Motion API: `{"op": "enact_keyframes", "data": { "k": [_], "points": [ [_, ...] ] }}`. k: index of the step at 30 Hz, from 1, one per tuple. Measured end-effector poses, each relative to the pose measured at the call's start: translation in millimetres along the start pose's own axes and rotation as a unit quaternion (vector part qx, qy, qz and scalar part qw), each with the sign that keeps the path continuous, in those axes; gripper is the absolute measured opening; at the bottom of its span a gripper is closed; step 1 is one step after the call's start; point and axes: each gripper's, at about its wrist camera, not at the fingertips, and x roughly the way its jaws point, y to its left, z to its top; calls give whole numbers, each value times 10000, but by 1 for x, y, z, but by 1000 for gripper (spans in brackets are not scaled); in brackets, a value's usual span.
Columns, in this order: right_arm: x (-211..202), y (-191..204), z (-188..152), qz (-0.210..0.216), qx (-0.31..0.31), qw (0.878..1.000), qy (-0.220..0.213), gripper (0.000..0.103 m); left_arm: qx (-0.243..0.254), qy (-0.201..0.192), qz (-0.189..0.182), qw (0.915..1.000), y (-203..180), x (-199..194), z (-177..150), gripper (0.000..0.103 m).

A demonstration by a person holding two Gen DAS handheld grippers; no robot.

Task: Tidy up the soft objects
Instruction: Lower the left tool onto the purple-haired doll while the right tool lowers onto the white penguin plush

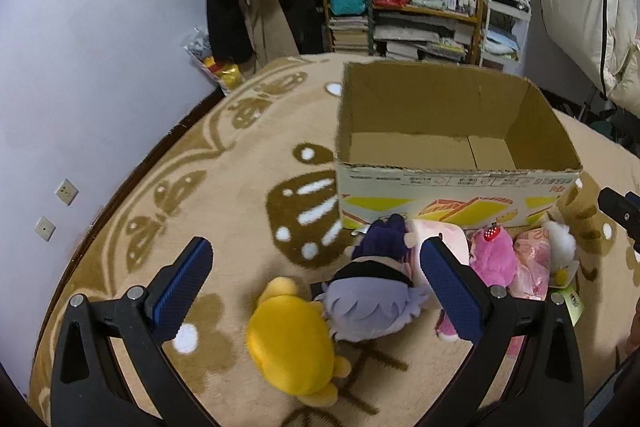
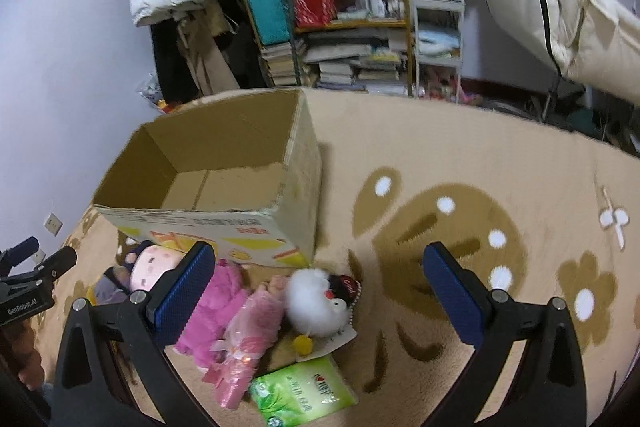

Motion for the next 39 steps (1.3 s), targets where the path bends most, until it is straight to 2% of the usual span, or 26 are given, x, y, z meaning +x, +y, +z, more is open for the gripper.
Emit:
{"op": "enact_keyframes", "data": {
  "k": [10,20,23,25,29,31,35,39],
  "points": [
    [49,-16,-4,53,162,9980,613,103,9,624,-218,9978,-17,56,2,102],
    [80,-17,-14,218,137,9932,1132,101,-52,1029,-249,9944,-17,75,-4,102],
    [86,-13,-19,287,64,9915,1265,95,-133,1133,-275,9931,-14,78,-5,102],
    [86,-10,-20,237,-20,9921,1236,86,-178,1220,-332,9918,-13,79,-5,102],
    [86,-7,-21,454,5,9905,1301,72,-105,1250,-324,9916,-13,79,-6,101],
    [87,-8,-22,546,77,9894,1345,67,-113,1305,-389,9906,-15,80,-7,96],
    [88,-14,-22,699,273,9872,1406,65,-325,1345,-544,9889,-12,81,-9,90],
    [83,-15,-19,685,282,9891,1271,57,-322,1382,-643,9878,-13,83,-11,76]
  ]
}}
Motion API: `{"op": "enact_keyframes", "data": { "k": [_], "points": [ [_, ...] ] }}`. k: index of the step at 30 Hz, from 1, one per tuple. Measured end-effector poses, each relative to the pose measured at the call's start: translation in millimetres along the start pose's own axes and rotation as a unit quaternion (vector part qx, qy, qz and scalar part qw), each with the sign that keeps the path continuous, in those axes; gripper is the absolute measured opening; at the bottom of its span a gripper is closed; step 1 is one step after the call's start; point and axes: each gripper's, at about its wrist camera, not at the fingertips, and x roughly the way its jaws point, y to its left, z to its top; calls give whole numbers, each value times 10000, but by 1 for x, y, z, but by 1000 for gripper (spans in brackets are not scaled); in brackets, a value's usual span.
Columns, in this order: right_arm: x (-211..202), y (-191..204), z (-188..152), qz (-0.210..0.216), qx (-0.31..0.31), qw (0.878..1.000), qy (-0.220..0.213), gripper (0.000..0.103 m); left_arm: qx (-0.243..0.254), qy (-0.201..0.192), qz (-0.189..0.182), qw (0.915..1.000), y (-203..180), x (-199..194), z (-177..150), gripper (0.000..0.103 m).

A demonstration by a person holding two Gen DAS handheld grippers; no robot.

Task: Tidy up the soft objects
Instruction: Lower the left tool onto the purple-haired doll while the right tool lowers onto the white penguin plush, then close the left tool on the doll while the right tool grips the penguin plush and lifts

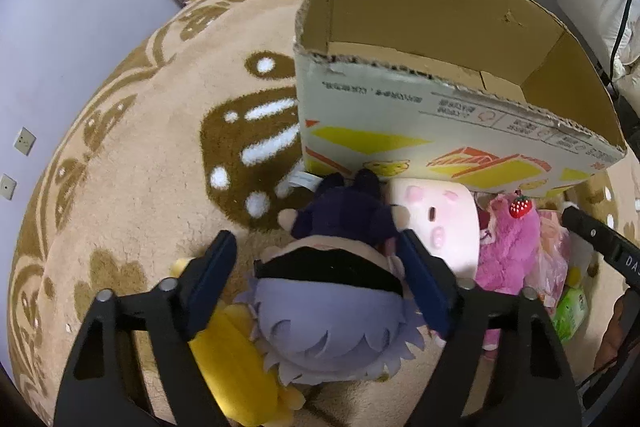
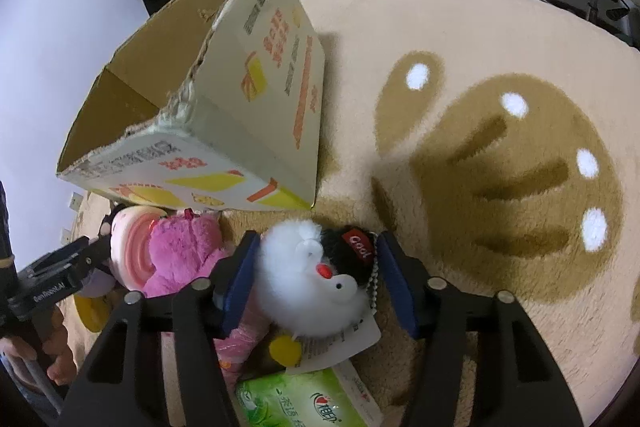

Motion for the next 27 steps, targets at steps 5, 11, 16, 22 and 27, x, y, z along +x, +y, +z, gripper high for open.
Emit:
{"op": "enact_keyframes", "data": {
  "k": [5,11,16,22,27],
  "points": [
    [-2,0,1,-8,-40,10000,-58,47,-96,77,-155,9998,0,3,-3,65],
    [5,-7,-1,-38,116,9999,108,45,-168,127,-193,9996,2,5,-4,64],
    [18,-9,-5,-68,131,9992,373,45,-147,97,-142,9997,1,7,-5,66],
    [17,-2,-2,-113,-80,9995,288,40,-255,13,-173,9995,5,5,-5,62],
    [6,6,-2,-75,-242,9997,28,38,-345,-85,-212,9991,7,-4,-6,61]
  ]
}}
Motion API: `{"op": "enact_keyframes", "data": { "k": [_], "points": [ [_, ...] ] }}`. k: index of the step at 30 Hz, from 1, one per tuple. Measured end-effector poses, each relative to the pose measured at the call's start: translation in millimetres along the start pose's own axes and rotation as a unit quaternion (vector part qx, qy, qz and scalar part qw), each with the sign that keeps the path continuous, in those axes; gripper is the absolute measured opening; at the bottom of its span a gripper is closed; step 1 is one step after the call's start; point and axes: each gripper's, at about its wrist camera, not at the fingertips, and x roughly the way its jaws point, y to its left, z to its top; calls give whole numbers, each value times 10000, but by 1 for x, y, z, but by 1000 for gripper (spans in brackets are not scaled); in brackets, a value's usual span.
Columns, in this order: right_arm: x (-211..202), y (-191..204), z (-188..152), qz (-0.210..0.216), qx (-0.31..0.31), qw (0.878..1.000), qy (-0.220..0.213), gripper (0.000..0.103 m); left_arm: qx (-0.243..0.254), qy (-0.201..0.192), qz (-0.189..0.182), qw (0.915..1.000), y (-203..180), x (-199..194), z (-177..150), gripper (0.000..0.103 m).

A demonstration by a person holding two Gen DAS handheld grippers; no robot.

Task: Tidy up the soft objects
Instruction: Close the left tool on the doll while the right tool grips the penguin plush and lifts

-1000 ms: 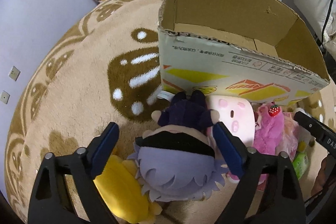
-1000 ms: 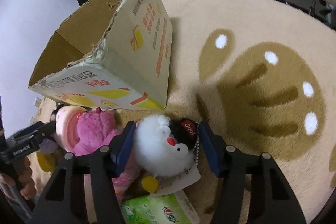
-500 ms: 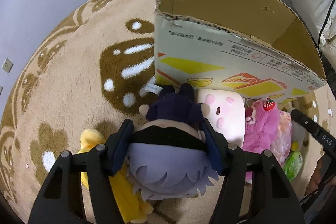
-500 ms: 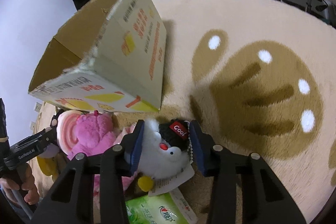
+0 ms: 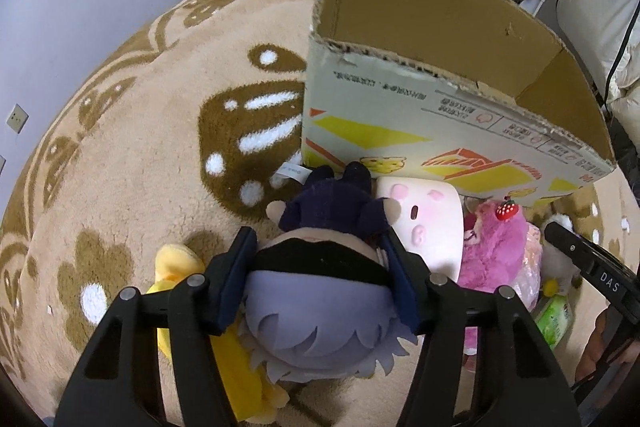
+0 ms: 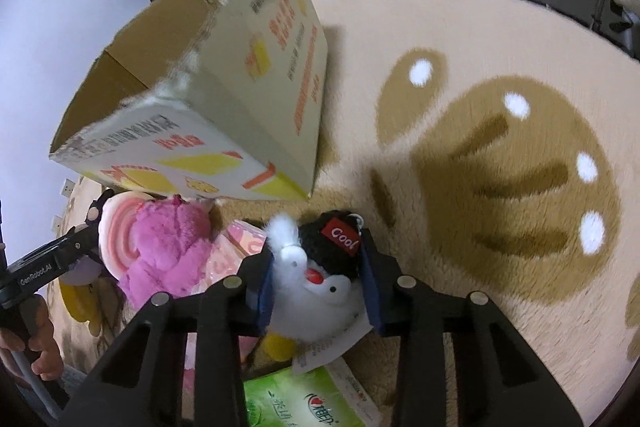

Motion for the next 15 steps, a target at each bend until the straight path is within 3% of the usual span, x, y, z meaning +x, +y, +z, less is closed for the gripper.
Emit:
{"op": "enact_keyframes", "data": {
  "k": [7,15],
  "points": [
    [-34,16,-2,231,-221,9973,-667,38,71,-381,270,9989,2,-25,-6,61],
    [-98,43,-7,280,-571,9840,-1663,38,52,-965,492,9941,9,-67,-12,61]
  ]
}}
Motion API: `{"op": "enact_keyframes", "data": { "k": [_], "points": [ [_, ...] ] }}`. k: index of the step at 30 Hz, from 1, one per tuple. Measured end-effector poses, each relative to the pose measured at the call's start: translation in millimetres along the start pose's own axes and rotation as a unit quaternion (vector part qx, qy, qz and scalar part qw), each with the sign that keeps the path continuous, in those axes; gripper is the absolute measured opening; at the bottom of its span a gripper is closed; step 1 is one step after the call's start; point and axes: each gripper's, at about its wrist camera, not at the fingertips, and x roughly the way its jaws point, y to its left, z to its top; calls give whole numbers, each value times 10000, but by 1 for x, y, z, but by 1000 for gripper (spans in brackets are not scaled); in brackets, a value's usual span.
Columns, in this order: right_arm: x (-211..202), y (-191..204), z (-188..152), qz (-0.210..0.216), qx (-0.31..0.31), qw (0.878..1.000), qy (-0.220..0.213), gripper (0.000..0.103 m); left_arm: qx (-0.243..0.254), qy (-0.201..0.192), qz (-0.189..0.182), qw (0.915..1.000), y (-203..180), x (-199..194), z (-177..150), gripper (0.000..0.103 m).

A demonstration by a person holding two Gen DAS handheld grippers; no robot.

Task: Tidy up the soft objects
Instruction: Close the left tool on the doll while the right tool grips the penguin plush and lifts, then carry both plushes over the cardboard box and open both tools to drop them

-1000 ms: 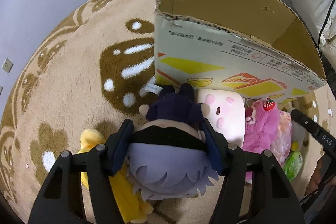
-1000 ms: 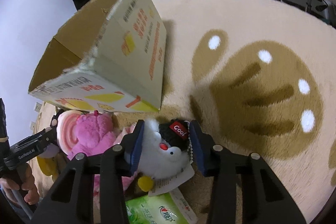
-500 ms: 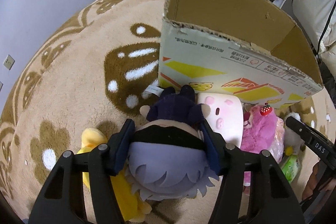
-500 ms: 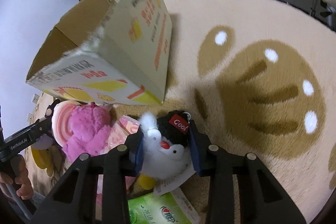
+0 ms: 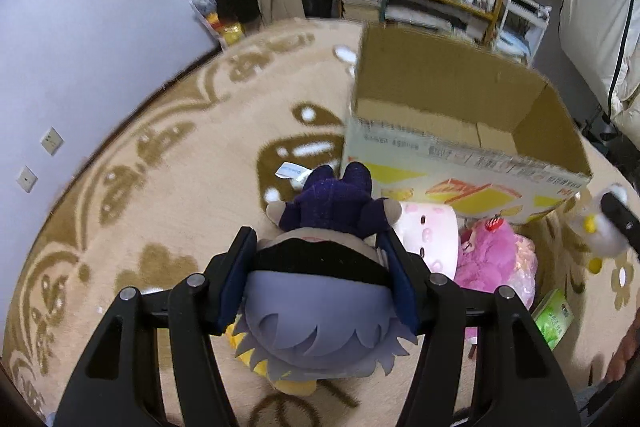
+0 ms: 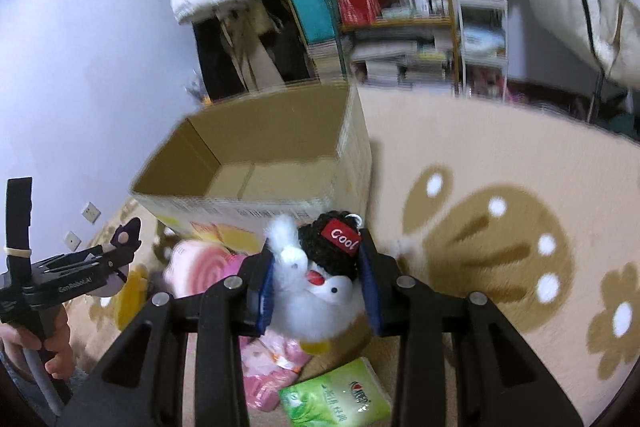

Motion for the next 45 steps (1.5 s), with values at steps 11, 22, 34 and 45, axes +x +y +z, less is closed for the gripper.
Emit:
{"op": "enact_keyframes", "data": {
  "k": [11,22,34,45],
  "points": [
    [-39,36,42,245,-329,9957,-834,38,32,-1199,-189,9926,1,-64,24,61],
    [-16,60,82,416,-709,9901,-1136,38,214,-1687,-230,9852,-14,-64,64,61],
    [30,59,87,81,-920,9907,-999,39,514,-1820,-284,9816,-34,-37,80,61],
    [56,39,75,10,-719,9951,-686,39,886,-1732,-500,9796,-58,-18,80,62]
  ]
}}
